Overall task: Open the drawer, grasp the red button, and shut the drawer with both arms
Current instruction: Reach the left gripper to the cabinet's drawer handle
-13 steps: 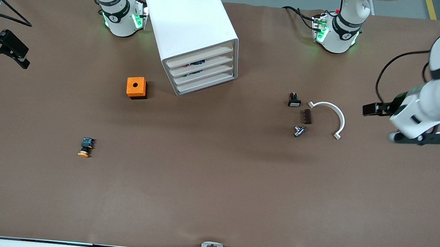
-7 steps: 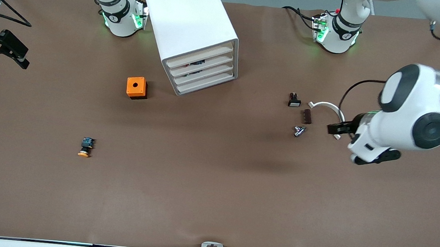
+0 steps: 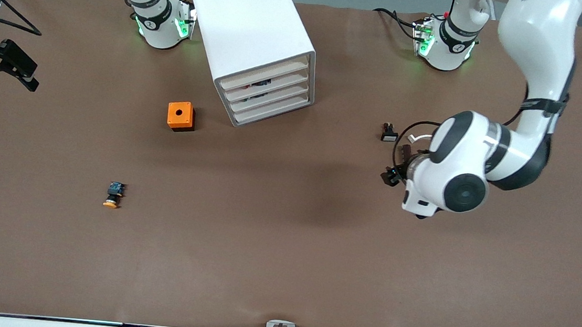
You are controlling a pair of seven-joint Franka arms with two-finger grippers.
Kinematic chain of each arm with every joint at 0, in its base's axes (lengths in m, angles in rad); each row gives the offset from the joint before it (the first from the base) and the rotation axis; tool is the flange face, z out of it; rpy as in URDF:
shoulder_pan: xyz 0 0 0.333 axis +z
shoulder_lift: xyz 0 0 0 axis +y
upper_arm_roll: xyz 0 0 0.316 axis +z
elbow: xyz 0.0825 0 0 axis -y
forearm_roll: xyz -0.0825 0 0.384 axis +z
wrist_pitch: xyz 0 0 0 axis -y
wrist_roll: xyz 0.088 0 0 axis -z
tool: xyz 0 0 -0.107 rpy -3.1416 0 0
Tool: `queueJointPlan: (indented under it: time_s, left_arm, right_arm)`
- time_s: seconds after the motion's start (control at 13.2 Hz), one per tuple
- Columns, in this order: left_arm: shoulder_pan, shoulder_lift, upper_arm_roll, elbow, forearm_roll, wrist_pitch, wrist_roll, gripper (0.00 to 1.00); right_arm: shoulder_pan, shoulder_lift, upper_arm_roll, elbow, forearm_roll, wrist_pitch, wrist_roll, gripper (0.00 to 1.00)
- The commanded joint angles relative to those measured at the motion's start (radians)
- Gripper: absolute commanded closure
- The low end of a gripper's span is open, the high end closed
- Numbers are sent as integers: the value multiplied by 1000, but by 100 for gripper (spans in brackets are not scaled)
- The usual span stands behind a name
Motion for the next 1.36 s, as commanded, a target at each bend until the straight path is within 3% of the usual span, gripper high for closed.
queueJointPlan:
  time_s: [0.0, 0.3, 0.83, 1.29]
  left_arm:
    - [-52, 44, 2, 43, -55, 3, -232, 0]
    - [-140, 98, 2, 43, -179, 14, -537, 0]
    - [-171, 158, 2, 34, -559, 26, -800, 1]
    - [-237, 239, 2, 37, -711, 26, -1148, 8]
  right_arm:
    - [-3, 9, 2, 21, 8, -13, 14, 0]
    - [-9, 11, 2, 19, 9, -8, 14, 0]
    - [-11, 11, 2, 18, 8, -10, 13, 0]
    - [-12, 12, -6, 15, 8, -8, 13, 0]
